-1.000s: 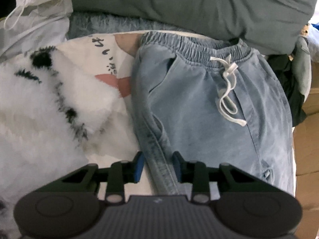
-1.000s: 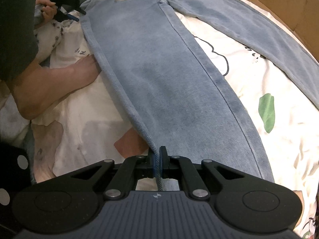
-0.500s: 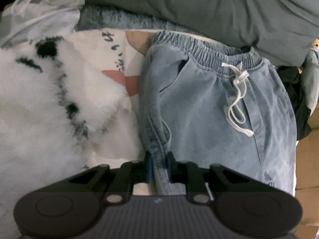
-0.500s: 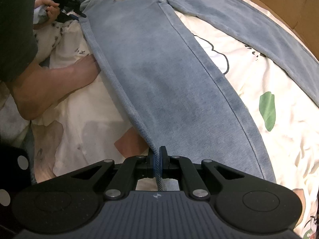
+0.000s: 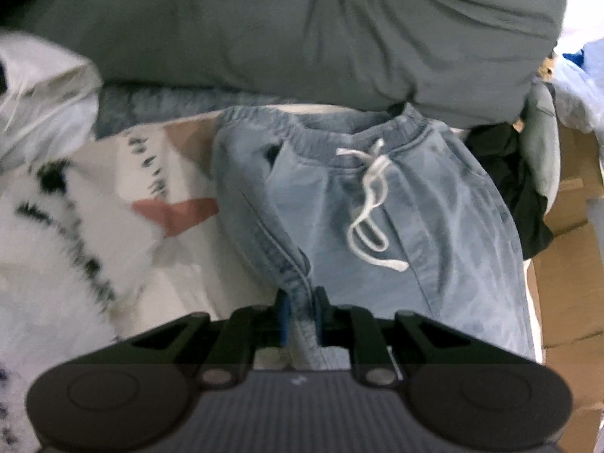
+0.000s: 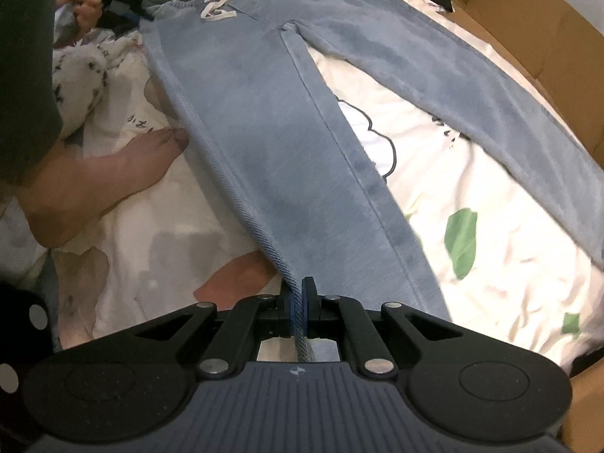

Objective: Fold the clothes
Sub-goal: 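Lift the held side edge with the right gripper while the left gripper holds the seam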

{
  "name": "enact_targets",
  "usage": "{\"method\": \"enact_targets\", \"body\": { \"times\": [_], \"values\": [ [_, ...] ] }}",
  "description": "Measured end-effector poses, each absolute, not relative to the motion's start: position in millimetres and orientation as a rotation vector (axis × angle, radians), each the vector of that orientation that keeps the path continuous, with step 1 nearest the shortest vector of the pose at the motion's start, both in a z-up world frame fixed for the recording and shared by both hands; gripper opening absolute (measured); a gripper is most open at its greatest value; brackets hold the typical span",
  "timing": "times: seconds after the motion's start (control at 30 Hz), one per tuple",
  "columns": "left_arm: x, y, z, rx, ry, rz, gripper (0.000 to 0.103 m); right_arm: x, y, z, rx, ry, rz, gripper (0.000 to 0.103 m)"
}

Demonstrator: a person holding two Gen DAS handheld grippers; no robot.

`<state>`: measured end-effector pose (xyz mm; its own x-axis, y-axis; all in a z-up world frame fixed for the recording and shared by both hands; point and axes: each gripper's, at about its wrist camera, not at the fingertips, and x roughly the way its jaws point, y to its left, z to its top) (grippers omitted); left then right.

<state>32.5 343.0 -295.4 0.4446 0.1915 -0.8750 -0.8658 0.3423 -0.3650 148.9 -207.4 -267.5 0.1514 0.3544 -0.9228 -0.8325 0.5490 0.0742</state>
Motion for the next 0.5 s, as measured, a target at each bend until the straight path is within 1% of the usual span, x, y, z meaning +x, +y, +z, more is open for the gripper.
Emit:
{"method": "enact_targets", "body": {
  "times": [0.3, 0.5],
  "values": [
    [68.1, 342.7, -259.9, -0.895, 0.852, 0.753, 0.013, 169.8, -209.0, -243.9, -0.519, 1.052, 0.868, 0.001],
    [99.6, 339.2, -246.6, -0.888, 0.815, 0.689, 0.012, 190.2, -214.4, -228.4, -0.517, 1.024, 0.834, 0.001]
  ]
}}
